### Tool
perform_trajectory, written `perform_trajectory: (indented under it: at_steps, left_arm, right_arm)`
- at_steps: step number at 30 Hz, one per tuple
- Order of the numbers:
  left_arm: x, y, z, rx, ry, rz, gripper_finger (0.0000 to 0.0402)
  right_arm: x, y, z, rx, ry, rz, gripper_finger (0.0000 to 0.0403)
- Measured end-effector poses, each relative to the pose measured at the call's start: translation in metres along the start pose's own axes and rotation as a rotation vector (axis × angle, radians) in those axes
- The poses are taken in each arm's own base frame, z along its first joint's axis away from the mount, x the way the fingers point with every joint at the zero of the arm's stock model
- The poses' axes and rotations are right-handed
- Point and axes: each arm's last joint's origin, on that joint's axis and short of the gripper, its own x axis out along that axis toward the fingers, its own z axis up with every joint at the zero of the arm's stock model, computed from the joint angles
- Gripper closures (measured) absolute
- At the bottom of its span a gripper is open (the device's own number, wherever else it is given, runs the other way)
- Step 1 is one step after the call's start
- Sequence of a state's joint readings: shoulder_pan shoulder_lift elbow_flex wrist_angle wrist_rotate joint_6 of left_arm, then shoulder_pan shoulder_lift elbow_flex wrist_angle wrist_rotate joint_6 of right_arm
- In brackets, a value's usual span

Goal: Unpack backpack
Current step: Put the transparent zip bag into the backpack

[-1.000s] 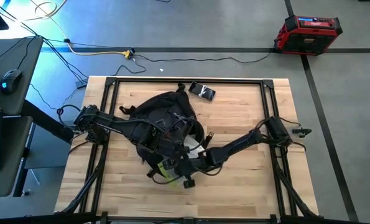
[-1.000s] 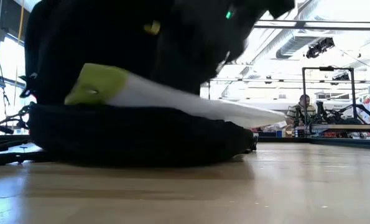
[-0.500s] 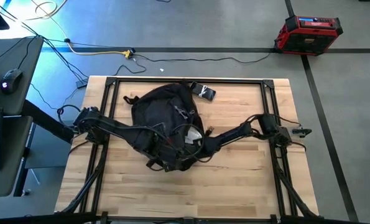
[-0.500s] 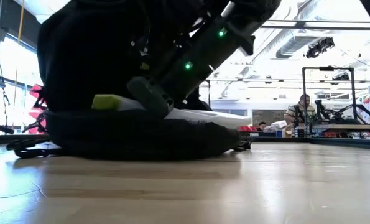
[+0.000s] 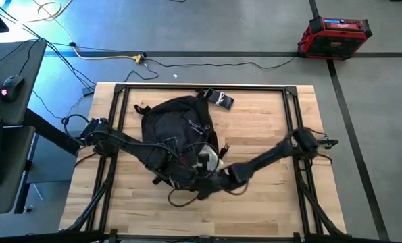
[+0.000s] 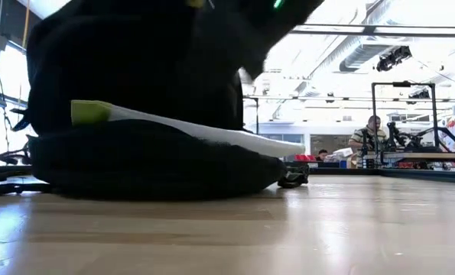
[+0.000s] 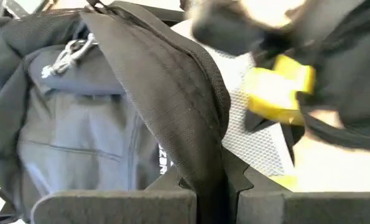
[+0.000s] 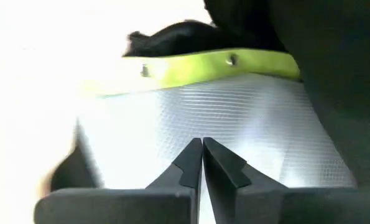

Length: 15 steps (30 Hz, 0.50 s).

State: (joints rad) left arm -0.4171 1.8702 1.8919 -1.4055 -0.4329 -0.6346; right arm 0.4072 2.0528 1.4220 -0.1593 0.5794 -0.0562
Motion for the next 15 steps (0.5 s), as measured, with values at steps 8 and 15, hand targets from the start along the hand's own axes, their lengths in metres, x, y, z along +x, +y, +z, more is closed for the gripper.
perform_trajectory:
  at_steps: [8, 15]
  left_arm:
    - [0.000, 0.001, 0.000, -0.007, -0.006, 0.016, 0.0402]
    - [-0.002, -0.003, 0.001, -0.017, -0.038, -0.008, 0.0402]
  right_arm:
    - [-0.042, 0.008, -0.008, 0.036, 0.153, 0.068, 0.0403]
    - [-0.010, -0.008, -0.038, 0.112, 0.205, 0.089, 0.0403]
